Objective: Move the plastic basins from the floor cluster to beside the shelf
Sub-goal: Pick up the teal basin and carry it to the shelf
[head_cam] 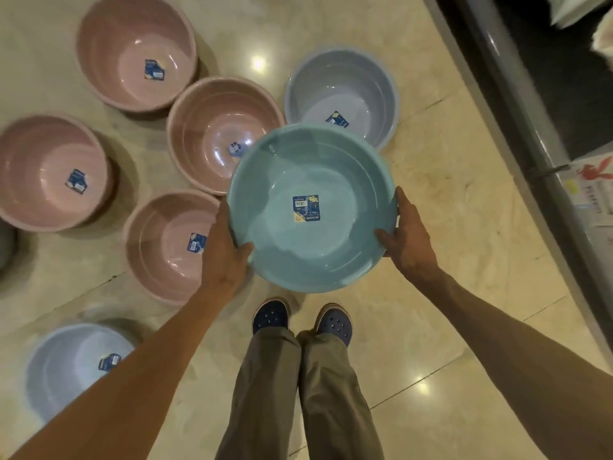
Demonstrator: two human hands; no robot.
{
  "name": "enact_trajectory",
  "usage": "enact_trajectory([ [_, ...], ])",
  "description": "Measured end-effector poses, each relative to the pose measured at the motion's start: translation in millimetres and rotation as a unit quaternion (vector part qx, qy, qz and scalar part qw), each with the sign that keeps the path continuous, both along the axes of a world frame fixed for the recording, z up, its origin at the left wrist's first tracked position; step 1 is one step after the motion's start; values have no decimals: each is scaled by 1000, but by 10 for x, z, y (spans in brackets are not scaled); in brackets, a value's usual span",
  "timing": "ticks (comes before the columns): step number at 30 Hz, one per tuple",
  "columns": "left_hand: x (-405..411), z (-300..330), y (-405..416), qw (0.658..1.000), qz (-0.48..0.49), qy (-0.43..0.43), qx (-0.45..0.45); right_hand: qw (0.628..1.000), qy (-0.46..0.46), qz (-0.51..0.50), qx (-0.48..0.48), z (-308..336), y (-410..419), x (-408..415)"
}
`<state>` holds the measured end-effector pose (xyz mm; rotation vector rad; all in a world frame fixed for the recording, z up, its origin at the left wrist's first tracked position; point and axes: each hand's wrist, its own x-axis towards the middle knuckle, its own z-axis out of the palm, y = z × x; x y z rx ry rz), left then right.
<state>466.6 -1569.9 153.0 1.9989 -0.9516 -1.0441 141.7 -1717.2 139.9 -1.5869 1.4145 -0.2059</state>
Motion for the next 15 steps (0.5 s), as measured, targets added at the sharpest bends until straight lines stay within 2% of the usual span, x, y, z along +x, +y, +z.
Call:
enact_trajectory([
  [4,289,507,430,997,66,-10,-39,997,-31,65,-29,541,73,650],
  [8,556,872,996,987,153,-9,-38,988,-47,144,-43,796,286,1235],
  [12,782,950,1766,970,242,-3,-29,973,-58,223,-20,966,583,1881],
  [15,909,939,2360,951,306,-23,20,955,-78,287,-8,1090,904,2370],
])
